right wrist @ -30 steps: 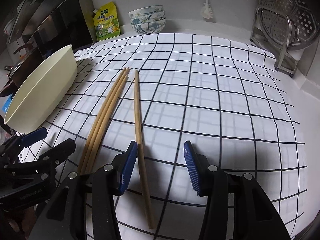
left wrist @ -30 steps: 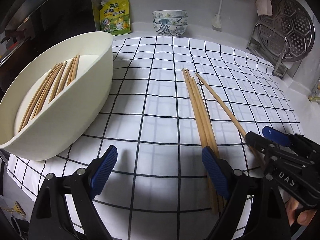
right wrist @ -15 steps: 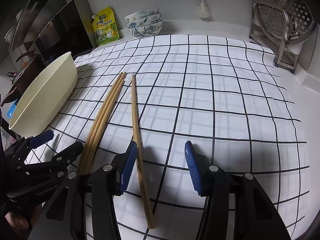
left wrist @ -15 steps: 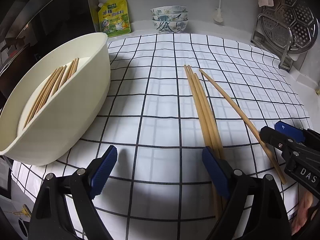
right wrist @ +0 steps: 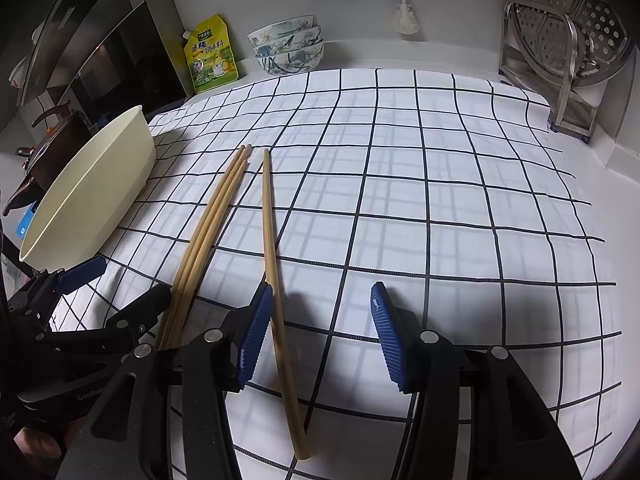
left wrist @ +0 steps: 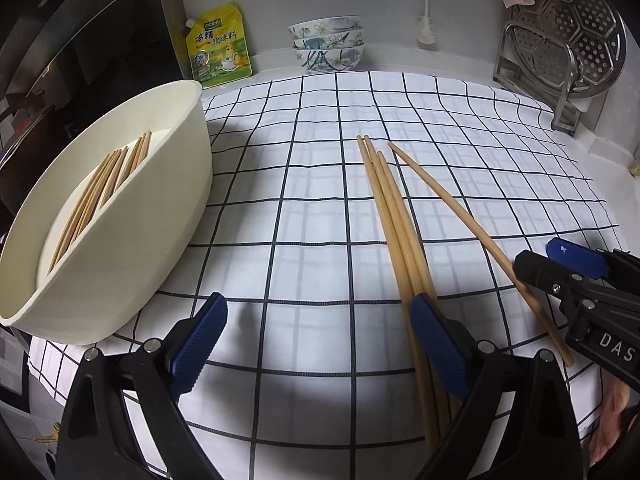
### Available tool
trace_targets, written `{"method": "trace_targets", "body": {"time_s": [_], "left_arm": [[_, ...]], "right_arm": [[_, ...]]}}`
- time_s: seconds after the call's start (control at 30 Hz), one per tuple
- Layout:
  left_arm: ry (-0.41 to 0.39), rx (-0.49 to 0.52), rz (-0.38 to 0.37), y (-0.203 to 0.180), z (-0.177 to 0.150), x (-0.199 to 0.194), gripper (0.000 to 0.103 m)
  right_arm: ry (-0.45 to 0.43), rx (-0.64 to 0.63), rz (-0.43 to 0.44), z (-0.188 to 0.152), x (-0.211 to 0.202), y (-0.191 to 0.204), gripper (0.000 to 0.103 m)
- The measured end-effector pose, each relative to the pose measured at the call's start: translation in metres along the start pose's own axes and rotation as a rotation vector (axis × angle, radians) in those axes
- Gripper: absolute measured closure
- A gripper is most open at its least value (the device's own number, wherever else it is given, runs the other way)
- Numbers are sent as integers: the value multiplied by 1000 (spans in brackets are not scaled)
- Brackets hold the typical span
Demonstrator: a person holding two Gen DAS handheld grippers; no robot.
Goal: Organize utensils
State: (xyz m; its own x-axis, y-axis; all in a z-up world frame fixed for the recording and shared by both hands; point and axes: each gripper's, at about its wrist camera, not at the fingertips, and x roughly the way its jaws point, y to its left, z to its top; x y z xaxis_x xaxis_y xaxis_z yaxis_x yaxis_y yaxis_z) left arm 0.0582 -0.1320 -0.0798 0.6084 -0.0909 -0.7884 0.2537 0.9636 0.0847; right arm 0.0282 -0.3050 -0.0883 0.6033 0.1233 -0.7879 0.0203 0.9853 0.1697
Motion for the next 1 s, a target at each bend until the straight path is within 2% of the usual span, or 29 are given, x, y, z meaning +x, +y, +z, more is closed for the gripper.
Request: {"method": "trace_targets", "body": {"time_s": [0.07,0.33,0.7,0.9,1.0], "left_arm": [[7,0,-13,0,-1,-1,11],[31,7,15,2,-4,4,10],[11,-7,48,8,0,2,10],[-37,-12,61,11,8,-7,9],[-20,6,81,9,11,-1,8]], "right_arm": [[-1,1,0,0,0,0,54],[0,2,1,0,0,0,53],[-1,4,6,0,0,0,52],[-2,8,15,0,0,1,51],[-3,10,19,0,1,1,51]]}}
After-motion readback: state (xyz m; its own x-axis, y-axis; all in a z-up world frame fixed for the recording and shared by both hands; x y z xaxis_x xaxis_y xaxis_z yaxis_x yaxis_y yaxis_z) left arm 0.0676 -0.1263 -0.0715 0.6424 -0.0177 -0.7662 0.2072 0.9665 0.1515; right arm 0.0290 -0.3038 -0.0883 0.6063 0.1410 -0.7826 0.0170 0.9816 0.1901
